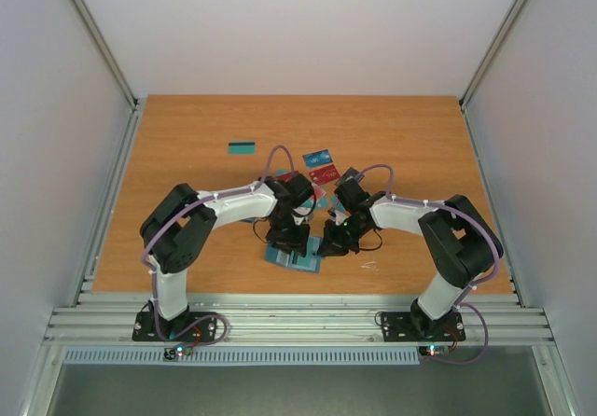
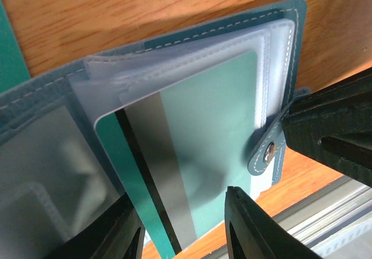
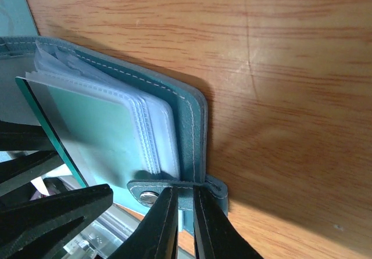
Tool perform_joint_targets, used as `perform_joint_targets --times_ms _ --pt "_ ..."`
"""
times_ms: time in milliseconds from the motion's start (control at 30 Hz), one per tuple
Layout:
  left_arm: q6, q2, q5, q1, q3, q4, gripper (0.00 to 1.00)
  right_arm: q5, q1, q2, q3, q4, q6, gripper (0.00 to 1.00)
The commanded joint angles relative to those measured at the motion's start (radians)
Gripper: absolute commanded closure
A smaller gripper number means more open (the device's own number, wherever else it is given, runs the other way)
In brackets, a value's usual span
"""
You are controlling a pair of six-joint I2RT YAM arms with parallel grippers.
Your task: Put the credit cards into the card holder
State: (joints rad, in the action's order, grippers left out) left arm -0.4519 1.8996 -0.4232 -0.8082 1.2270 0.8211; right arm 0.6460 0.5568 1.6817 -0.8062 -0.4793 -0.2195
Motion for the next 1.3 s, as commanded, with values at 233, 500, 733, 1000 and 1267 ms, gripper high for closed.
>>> perform_joint_targets --times_ms 233,500,733,1000,1267 --pt "0.007 0.005 0.096 -0.032 0.079 0.093 0.47 -0.079 0.005 -0.048 0.006 -0.037 0.025 0.89" --pt "0.000 -0.108 0.099 -0.032 0.060 0.107 0.29 -0.064 -0.001 -0.053 -0.015 -0.061 0.050 0.88" --pt "0.029 -0.113 0.111 -0.031 0.022 0.056 0.47 -0.045 0.000 -0.071 -0.064 -0.096 0.060 0.88" --pt "0.049 -0.088 0.131 -0.030 -0.007 0.004 0.85 -0.019 -0.001 -0.071 -0.094 -0.091 0.044 0.88" --pt "0.057 -0.061 0.155 -0.022 -0.008 -0.008 0.99 -0.011 -0.001 -0.052 -0.117 -0.086 0.033 0.88"
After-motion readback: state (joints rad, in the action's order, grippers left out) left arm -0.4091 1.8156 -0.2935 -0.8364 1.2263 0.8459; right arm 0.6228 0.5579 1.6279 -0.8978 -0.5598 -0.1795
